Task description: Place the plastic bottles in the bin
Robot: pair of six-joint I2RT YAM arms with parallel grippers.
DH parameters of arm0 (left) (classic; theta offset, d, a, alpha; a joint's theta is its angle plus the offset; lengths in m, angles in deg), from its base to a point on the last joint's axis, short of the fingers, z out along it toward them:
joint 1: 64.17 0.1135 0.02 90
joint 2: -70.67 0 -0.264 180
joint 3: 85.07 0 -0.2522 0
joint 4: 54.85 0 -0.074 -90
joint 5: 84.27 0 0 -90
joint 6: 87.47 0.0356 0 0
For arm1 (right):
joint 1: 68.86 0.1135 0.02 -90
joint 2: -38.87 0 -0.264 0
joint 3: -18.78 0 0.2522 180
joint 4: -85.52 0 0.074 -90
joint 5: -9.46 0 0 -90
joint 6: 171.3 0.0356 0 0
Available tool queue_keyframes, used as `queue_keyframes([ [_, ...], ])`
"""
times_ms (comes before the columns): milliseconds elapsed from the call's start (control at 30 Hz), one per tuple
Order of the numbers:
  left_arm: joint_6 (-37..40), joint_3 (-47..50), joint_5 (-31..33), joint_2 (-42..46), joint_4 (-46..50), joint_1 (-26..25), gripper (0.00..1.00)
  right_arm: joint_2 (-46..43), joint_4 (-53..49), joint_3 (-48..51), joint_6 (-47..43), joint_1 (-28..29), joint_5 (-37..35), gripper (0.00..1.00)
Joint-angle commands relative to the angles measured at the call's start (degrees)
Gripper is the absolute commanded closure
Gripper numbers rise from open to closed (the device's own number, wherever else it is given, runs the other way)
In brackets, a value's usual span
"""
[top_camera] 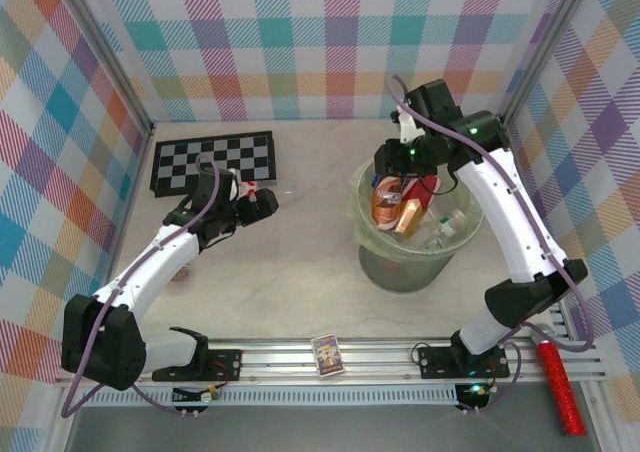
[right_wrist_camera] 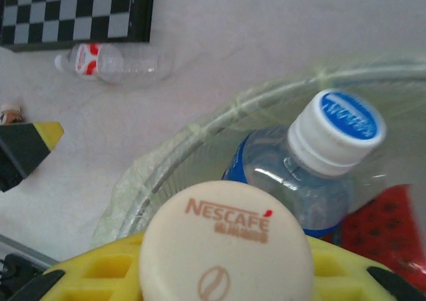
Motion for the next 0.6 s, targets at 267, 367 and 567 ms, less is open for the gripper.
queue_keyframes([
  [267, 0.20, 0.31, -1.41, -0.65, -0.92, 0.71, 0.00, -3.92, 4.03, 14.06, 3.05, -0.24, 2.54, 0.71],
  [367, 0.10, 0.12, -1.64, -0.81, -1.04, 0.69, 0.00, -4.01, 3.37, 10.85, 2.78, -0.25, 3.28, 0.55],
  [567, -0.16, -0.02, -1.74, -0.95, -1.13, 0.68, 0.00, -3.86, -0.50, 1.23, 1.41, -0.24, 2.76, 0.28],
])
